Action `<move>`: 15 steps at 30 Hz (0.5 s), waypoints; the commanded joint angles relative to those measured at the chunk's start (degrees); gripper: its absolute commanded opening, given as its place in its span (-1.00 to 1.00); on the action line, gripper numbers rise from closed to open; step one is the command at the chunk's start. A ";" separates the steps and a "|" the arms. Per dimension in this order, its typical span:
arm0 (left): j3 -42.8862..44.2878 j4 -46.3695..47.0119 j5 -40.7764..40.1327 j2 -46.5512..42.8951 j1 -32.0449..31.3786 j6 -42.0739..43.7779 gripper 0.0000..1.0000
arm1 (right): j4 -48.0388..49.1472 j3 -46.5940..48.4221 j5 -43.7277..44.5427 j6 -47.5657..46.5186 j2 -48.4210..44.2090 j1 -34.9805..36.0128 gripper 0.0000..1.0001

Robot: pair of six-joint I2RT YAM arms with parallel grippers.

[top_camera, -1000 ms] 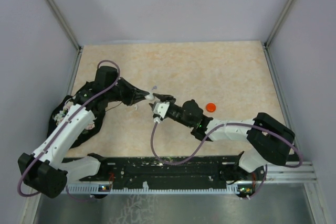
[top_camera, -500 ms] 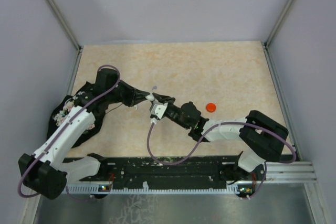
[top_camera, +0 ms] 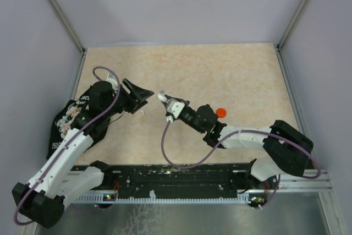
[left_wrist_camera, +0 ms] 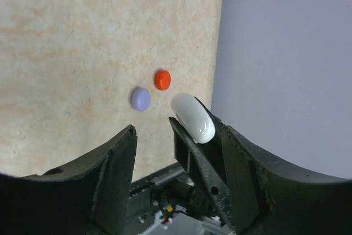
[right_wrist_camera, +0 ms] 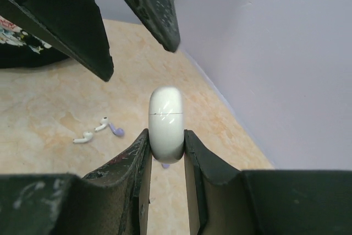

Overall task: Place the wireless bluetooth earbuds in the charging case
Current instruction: Pick up the charging case at the center of the board, then open the charging case.

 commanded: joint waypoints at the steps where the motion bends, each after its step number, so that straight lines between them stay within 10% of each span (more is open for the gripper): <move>1: -2.03 9.82 -2.30 -4.22 -0.20 19.39 0.38 | -3.31 -0.16 -6.63 9.15 -7.55 -3.51 -1.00; 15: -6.09 28.09 25.46 -6.23 -0.12 61.99 0.61 | -8.77 0.01 -32.65 32.71 -17.19 -15.74 -1.00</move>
